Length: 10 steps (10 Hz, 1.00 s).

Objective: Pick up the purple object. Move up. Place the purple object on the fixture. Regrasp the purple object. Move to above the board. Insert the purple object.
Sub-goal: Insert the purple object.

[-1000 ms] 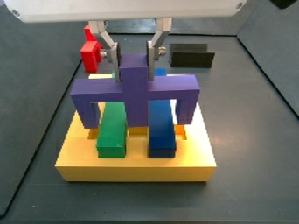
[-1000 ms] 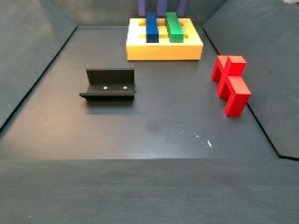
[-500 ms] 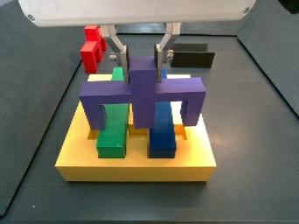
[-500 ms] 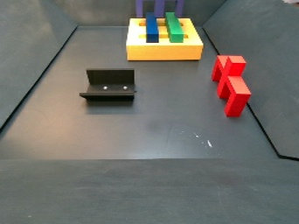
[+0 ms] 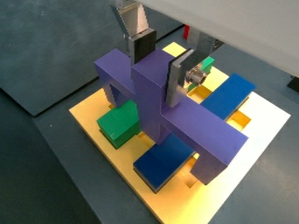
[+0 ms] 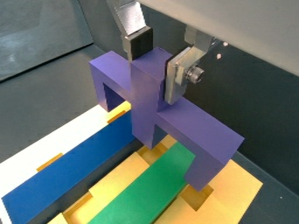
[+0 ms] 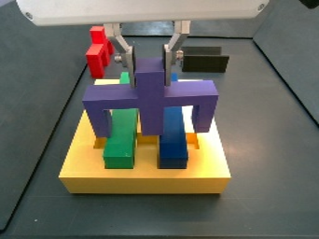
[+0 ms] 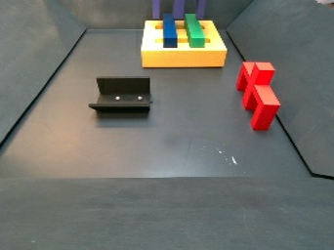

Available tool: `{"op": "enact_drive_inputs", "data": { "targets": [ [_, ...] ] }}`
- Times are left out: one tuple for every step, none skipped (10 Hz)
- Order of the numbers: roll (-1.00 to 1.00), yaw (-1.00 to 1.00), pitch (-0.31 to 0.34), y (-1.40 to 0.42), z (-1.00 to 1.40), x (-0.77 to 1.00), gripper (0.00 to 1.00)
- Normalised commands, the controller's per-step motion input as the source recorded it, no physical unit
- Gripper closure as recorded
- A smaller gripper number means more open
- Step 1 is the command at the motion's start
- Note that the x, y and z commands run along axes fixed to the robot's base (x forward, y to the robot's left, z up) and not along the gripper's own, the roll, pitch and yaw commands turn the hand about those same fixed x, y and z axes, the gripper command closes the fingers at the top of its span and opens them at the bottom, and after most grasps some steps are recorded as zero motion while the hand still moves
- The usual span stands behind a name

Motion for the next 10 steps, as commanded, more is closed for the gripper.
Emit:
{"op": "enact_drive_inputs", "data": {
  "targets": [
    [-0.01, 0.0, -0.013, 0.0, -0.03, -0.15, 1.0],
    [0.0, 0.0, -0.03, 0.0, -0.07, -0.17, 1.0],
    [0.0, 0.0, -0.023, 0.02, -0.06, -0.13, 1.0],
    [0.0, 0.02, -0.009, 0.0, -0.03, 0.0, 1.0],
    [0.0, 0.01, 0.0, 0.0, -0.06, 0.01, 1.0],
    [0.0, 0.01, 0.0, 0.0, -0.11, 0.05, 1.0],
    [0.0, 0.0, -0.01, 0.0, -0.12, 0.05, 1.0],
    [-0.02, 0.0, -0.027, 0.0, -0.12, 0.0, 1.0],
    [-0.06, 0.0, -0.047, 0.0, -0.14, 0.01, 1.0],
    [-0.08, 0.0, -0.067, 0.0, -0.17, 0.09, 1.0]
  ]
}}
